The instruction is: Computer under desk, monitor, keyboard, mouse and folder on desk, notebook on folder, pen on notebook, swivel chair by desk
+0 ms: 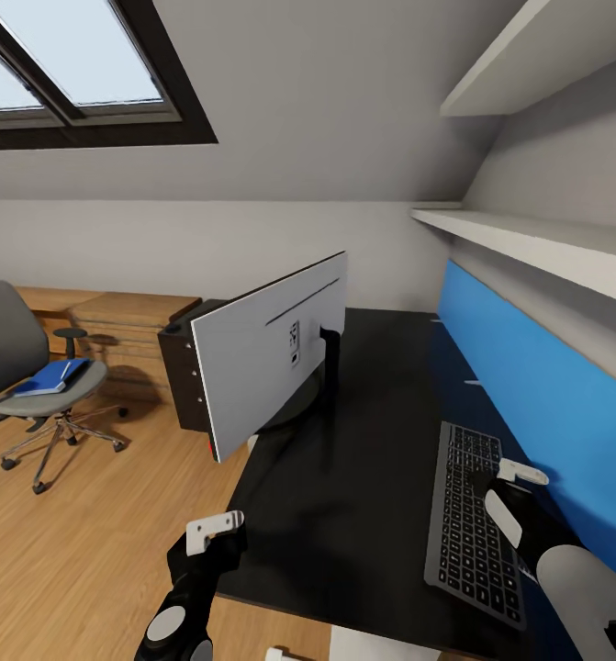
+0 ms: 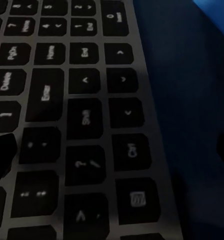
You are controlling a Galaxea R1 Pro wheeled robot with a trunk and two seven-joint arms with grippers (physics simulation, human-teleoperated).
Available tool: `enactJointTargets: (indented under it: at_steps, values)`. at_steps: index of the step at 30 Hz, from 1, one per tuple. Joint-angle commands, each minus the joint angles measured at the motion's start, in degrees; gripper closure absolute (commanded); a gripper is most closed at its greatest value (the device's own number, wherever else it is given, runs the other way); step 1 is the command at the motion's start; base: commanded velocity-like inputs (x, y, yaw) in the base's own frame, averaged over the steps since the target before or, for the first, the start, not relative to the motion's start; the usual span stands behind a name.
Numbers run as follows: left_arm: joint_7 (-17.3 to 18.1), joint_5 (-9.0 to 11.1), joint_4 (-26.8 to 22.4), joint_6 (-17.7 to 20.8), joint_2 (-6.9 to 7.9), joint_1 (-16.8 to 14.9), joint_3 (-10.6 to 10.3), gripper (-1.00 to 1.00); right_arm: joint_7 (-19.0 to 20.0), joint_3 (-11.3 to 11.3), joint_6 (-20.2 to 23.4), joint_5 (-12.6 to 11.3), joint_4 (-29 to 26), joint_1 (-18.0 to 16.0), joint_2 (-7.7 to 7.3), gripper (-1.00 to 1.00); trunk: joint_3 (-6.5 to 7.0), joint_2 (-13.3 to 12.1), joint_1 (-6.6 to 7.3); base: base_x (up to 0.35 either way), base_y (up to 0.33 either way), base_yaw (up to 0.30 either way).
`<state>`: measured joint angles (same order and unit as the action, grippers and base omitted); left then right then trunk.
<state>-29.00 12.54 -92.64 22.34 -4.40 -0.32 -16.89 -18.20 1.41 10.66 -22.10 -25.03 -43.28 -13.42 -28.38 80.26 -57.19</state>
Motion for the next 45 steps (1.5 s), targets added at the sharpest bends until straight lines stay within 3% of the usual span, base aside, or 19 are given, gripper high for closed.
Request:
enactJointTargets:
  at_steps: [1, 35, 45]
  values:
    - [-0.4, 0.5, -0.1, 0.2, 0.01, 0.0, -0.1, -1.00, -0.3, 0.2, 0.3, -0.8, 0.3, 0.0, -0.02, -1.00, -0.07, 0.0, -0.01, 0.000, 0.000, 0.000]
    - [-0.4, 0.6, 0.0, 0.2, 0.27, 0.0, 0.1, -1.00, -0.3, 0.2, 0.2, -0.8, 0.2, 0.0, 0.06, -1.00, -0.07, 0.0, -0.01, -0.039, 0.117, 0.000]
    - [-0.4, 0.5, 0.1, 0.2, 0.27, 0.0, 0.0, -1.00, -0.3, 0.2, 0.2, -0.8, 0.2, 0.0, 0.06, -1.00, -0.07, 0.0, -0.01, -0.037, 0.260, 0.000]
